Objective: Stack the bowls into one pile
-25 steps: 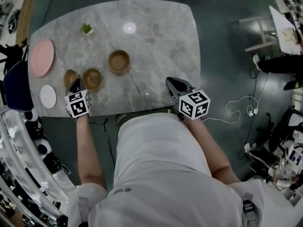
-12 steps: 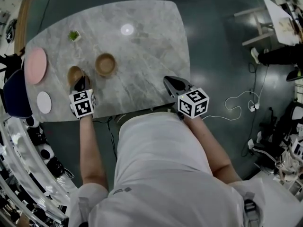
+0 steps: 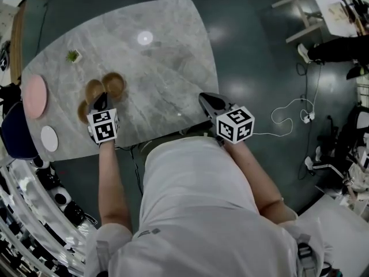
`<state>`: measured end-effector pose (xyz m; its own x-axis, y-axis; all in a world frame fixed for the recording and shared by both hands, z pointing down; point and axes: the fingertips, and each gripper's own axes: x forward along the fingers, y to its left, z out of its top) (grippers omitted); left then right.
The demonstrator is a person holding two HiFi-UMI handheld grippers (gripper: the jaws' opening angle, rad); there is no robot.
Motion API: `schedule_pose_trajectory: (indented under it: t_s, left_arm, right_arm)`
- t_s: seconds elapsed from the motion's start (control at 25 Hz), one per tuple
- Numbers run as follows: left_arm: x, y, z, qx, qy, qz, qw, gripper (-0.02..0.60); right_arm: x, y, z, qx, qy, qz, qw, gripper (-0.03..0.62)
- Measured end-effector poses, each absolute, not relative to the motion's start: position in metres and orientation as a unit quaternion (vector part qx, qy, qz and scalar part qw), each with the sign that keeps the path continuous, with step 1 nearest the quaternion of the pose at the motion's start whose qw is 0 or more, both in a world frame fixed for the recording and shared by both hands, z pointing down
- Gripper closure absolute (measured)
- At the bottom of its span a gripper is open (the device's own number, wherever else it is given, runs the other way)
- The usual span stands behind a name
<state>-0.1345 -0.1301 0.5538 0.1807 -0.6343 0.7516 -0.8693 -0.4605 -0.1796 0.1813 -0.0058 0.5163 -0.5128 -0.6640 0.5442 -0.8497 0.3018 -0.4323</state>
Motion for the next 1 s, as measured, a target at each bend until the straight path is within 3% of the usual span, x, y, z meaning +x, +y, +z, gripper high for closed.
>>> schedule_pose_trajectory:
  t_s: [0.48,1.0]
  left_arm:
    - [-0.091,-0.132,0.590,0.777,-0.438,0.428,0.145,0.563]
    - [-0.087,-0.129,0.623,0.782,-0.415,0.437,0.162,0.563]
  right_arm:
    - [0.208,0.021,0.524,0.518,-0.763,0.364,0.132,0.585]
    - [0.218,0.048,0.525,0.550,-0.737,0.369,0.136,0.585]
